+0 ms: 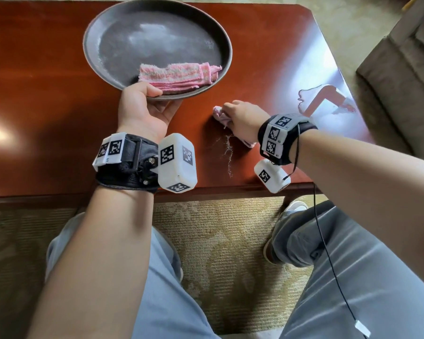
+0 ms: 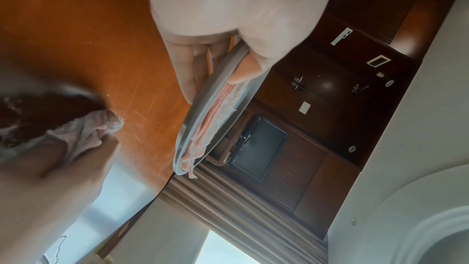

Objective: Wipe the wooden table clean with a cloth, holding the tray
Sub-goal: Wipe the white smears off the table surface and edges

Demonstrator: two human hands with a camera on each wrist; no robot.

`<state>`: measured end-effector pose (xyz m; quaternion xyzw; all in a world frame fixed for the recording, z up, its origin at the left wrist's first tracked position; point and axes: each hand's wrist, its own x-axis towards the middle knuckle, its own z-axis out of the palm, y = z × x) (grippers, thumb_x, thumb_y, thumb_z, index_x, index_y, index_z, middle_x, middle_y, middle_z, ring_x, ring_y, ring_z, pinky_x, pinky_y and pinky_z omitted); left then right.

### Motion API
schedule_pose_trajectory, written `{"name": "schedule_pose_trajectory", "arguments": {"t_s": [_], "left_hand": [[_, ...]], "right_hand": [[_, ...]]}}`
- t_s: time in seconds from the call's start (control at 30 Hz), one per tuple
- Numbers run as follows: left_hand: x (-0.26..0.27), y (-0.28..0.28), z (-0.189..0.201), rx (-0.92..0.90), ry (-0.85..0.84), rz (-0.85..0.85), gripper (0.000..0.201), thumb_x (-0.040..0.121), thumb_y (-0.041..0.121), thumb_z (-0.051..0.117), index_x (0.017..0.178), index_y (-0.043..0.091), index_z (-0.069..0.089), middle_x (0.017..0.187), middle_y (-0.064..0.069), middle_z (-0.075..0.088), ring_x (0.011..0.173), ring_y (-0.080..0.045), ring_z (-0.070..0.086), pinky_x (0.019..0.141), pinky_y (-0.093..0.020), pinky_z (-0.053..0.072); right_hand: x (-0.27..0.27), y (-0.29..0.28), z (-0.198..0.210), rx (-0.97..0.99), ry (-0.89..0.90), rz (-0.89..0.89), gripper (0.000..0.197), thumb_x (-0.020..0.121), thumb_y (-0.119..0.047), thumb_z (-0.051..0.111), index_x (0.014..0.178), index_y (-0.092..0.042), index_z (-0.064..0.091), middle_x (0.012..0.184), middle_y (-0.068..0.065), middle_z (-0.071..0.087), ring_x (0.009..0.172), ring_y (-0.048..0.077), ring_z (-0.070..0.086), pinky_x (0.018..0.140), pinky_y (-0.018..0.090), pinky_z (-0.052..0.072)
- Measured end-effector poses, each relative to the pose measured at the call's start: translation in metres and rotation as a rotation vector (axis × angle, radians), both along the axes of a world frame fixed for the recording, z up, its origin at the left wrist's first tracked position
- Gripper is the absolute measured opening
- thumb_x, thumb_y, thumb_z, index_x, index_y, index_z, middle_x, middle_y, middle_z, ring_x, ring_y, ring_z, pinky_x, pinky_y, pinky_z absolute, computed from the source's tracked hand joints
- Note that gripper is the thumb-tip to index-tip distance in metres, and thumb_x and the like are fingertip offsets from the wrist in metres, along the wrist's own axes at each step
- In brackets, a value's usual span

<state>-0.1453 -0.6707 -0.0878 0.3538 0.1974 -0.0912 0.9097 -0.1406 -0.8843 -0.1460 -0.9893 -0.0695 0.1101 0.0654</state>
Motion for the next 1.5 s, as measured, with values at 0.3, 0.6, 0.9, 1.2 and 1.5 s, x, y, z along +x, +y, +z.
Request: {"name": "schedule_pose_trajectory", "arguments": {"t_s": [0.3, 0.6, 0.9, 1.2, 1.5], "left_hand": [[-0.017, 0.006, 0.008, -0.003, -0.008, -0.016, 0.036, 0.085, -0.008, 0.034, 0.106, -0.003, 0.063, 0.104, -0.021, 0.069, 0.112, -0.038, 0.065, 0.087, -0.048, 0.058], [-0.018, 0.016, 0.01, -0.017, -0.001, 0.01, 0.034, 0.085, -0.008, 0.034, 0.101, -0.002, 0.063, 0.102, -0.02, 0.069, 0.107, -0.039, 0.068, 0.087, -0.049, 0.058], [-0.002, 0.036, 0.004, 0.027, 0.053, 0.074, 0.032, 0.085, -0.007, 0.034, 0.098, -0.002, 0.063, 0.096, -0.019, 0.067, 0.088, -0.035, 0.066, 0.077, -0.043, 0.06], [0.006, 0.018, 0.001, -0.004, 0.089, 0.15, 0.042, 0.069, -0.011, 0.04, 0.105, -0.004, 0.061, 0.1, -0.021, 0.069, 0.11, -0.041, 0.066, 0.09, -0.051, 0.056], [-0.013, 0.006, 0.018, -0.036, 0.104, 0.302, 0.046, 0.057, -0.007, 0.045, 0.1, -0.006, 0.06, 0.083, -0.02, 0.068, 0.076, -0.034, 0.067, 0.084, -0.049, 0.059]], "right_hand": [[-0.036, 0.031, 0.0, 0.052, 0.025, 0.152, 0.035, 0.089, -0.008, 0.055, 0.123, -0.013, 0.053, 0.112, 0.008, 0.052, 0.101, 0.036, 0.058, 0.083, 0.046, 0.051], [-0.012, 0.009, 0.034, 0.178, -0.138, 0.19, 0.036, 0.082, -0.008, 0.058, 0.117, -0.013, 0.066, 0.098, 0.013, 0.058, 0.093, 0.03, 0.055, 0.076, 0.033, 0.041], [0.036, 0.038, 0.021, 0.192, -0.13, 0.226, 0.044, 0.079, -0.001, 0.051, 0.113, -0.018, 0.072, 0.086, 0.005, 0.056, 0.096, 0.031, 0.052, 0.086, 0.033, 0.044], [0.041, 0.047, 0.006, 0.226, 0.011, 0.326, 0.045, 0.081, -0.009, 0.053, 0.12, -0.023, 0.069, 0.107, 0.013, 0.055, 0.1, 0.035, 0.054, 0.092, 0.033, 0.042], [0.045, 0.041, 0.01, 0.238, 0.052, 0.469, 0.033, 0.08, -0.012, 0.056, 0.108, -0.021, 0.073, 0.1, 0.01, 0.053, 0.092, 0.036, 0.056, 0.086, 0.036, 0.044]]}}
